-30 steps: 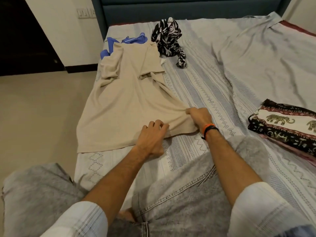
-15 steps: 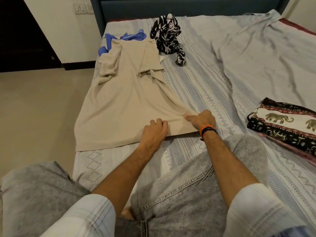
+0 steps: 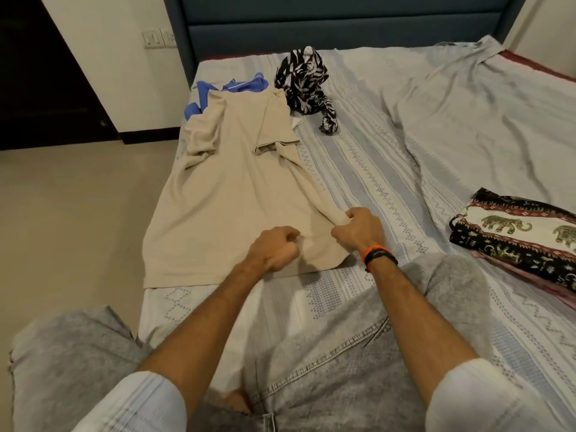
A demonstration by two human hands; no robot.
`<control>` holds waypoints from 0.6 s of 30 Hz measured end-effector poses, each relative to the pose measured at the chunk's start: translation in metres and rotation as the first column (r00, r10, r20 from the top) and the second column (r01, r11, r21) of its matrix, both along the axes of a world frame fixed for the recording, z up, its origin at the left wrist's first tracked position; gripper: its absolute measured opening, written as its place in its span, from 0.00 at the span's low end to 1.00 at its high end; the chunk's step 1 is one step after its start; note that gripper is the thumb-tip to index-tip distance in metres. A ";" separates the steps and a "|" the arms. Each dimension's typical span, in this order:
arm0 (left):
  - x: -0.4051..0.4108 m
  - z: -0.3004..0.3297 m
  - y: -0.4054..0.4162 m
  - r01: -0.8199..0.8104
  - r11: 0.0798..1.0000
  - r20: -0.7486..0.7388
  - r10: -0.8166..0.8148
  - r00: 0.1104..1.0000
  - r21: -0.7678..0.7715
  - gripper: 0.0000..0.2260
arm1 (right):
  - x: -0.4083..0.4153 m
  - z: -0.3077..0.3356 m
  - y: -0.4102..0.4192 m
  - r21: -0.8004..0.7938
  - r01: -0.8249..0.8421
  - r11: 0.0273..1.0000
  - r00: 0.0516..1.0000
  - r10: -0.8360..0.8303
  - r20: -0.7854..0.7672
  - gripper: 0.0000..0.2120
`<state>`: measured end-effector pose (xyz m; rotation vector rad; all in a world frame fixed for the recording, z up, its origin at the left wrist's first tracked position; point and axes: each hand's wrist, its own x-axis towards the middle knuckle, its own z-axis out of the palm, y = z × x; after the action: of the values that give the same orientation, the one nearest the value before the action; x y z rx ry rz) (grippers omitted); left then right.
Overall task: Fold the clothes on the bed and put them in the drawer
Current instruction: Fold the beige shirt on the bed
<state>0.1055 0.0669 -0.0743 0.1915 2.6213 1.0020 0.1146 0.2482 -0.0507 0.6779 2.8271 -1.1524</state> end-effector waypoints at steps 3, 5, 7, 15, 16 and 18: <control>-0.015 0.007 0.001 -0.428 0.787 0.409 0.247 0.879 0.445 0.07 | 0.004 0.001 -0.016 0.019 -0.076 0.997 0.996 0.077 -0.054 0.20; -0.027 0.006 0.003 -0.544 0.641 0.530 0.242 0.812 0.541 0.08 | 0.005 -0.002 -0.025 0.109 -0.142 0.984 0.985 0.151 -0.079 0.27; -0.041 0.005 0.005 -0.604 0.519 0.601 0.201 0.774 0.604 0.11 | 0.005 -0.005 -0.033 0.210 -0.215 0.954 0.967 0.237 -0.088 0.26; -0.091 0.007 0.036 -0.639 0.526 0.672 0.159 0.723 0.562 0.14 | 0.006 -0.014 -0.045 0.365 -0.430 0.826 0.878 0.477 -0.046 0.22; -0.098 0.008 0.038 -0.647 0.526 0.688 0.151 0.710 0.552 0.15 | 0.005 -0.016 -0.046 0.359 -0.453 0.816 0.862 0.504 -0.058 0.23; -0.109 0.007 0.035 -0.676 0.509 0.716 0.155 0.680 0.532 0.20 | 0.007 -0.021 -0.049 0.351 -0.496 0.794 0.834 0.549 -0.064 0.25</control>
<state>-0.0035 0.1024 -0.0670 -0.5824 1.5009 1.9624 0.1216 0.1992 -0.0714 -0.2334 3.0578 -0.6808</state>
